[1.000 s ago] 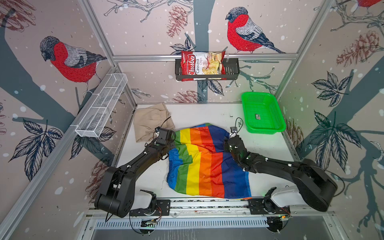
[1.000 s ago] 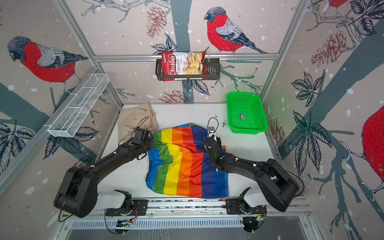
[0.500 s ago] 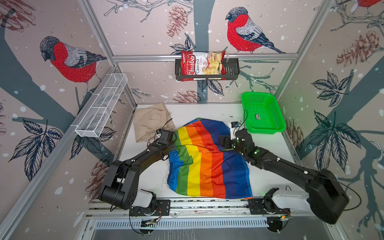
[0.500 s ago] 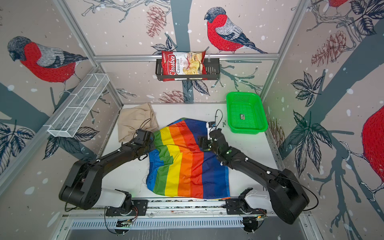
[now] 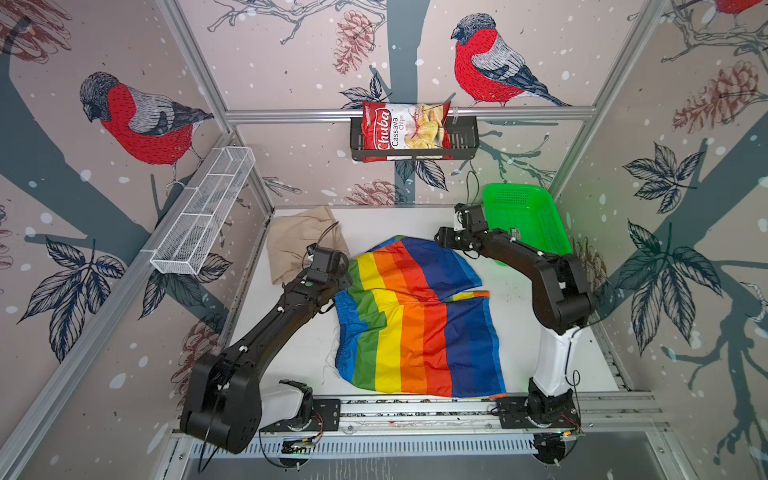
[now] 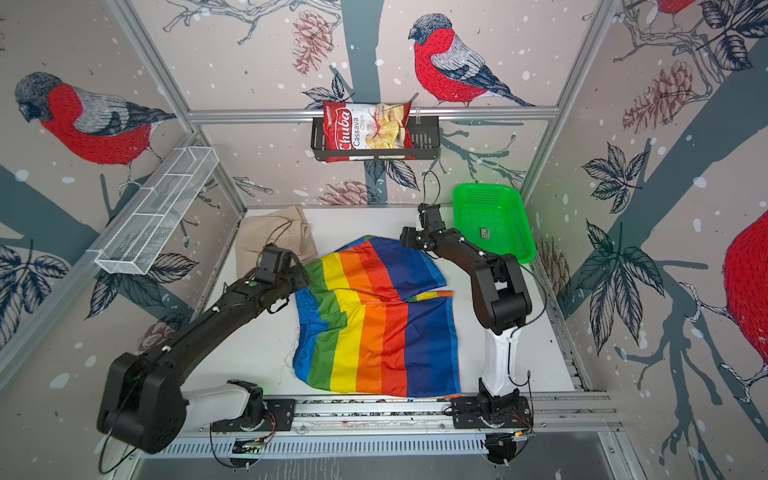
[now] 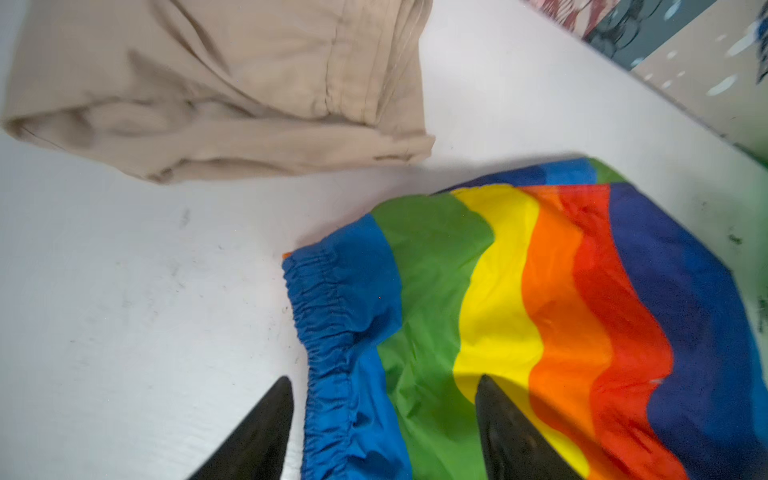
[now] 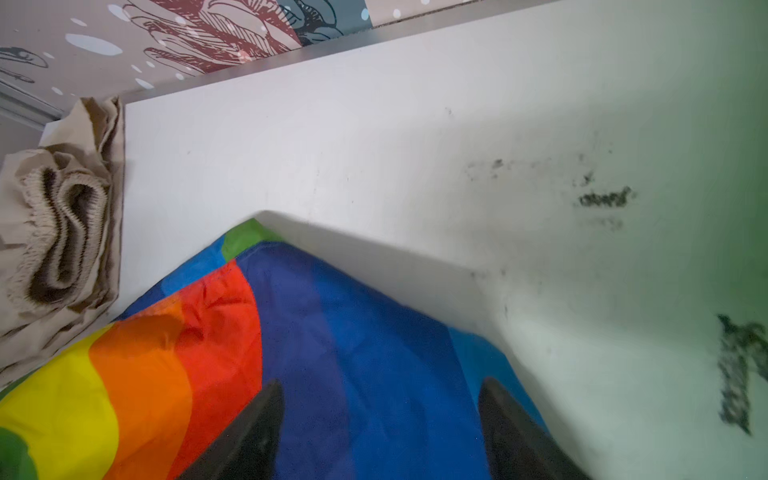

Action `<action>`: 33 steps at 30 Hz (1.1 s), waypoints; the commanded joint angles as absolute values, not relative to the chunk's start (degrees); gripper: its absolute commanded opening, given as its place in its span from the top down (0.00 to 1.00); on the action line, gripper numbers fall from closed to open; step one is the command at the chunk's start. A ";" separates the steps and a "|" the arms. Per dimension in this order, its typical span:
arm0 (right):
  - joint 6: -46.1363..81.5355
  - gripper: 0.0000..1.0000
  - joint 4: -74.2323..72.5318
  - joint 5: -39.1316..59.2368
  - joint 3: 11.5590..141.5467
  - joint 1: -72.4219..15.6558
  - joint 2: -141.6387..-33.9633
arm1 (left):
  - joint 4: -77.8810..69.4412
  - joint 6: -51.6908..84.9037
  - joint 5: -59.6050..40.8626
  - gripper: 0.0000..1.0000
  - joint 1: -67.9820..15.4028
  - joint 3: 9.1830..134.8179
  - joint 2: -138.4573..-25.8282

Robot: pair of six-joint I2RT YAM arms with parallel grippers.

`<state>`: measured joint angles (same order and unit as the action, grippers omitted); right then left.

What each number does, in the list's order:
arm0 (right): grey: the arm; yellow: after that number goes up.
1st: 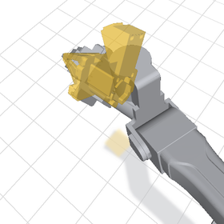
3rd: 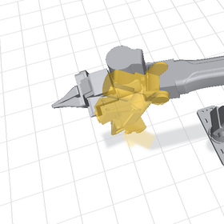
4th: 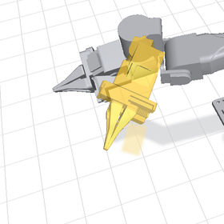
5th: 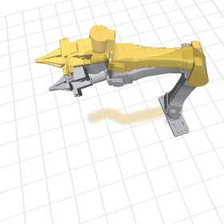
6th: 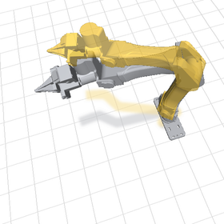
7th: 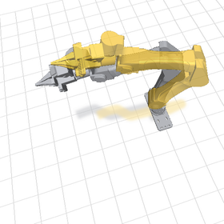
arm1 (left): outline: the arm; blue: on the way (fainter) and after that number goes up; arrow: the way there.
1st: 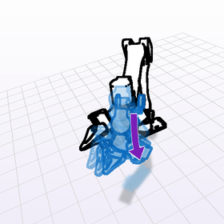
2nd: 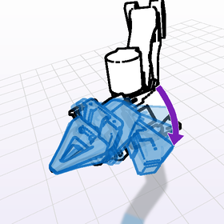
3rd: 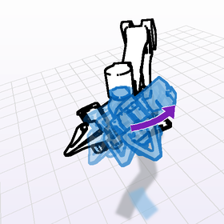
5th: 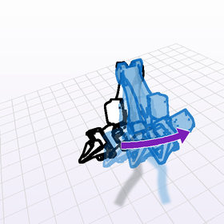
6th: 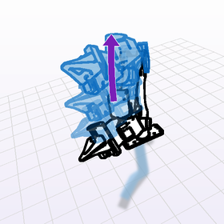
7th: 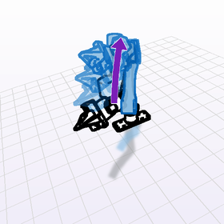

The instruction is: Fold and stack the shorts

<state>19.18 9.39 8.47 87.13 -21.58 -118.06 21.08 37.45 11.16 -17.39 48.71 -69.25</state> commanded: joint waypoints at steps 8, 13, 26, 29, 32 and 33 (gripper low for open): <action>14.46 0.53 15.16 15.64 100.74 -23.32 -131.59 | 21.82 35.35 10.92 0.26 -24.33 62.27 -79.74; 13.68 1.00 6.13 10.34 88.28 -26.06 -121.71 | 17.77 36.01 8.96 0.25 -24.79 66.79 -86.75; 5.76 1.00 -18.13 -30.21 49.94 -57.60 -90.79 | 17.37 37.09 6.15 0.27 -24.78 73.68 -93.48; 8.24 1.00 -18.29 -34.80 45.31 -65.43 -90.93 | 16.97 37.40 5.34 0.27 -24.79 73.63 -93.40; 12.97 1.00 -18.20 -35.60 42.28 -70.77 -93.20 | 16.21 38.25 3.54 0.27 -24.79 71.56 -92.84; 14.36 0.99 -17.91 -35.13 41.90 -71.69 -94.24 | 15.78 38.68 2.87 0.27 -24.79 70.58 -92.58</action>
<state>9.56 -16.01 -30.68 43.13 -69.56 -92.73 17.23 37.58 5.32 -24.73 72.03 -93.17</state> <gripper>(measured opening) 0.048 0.727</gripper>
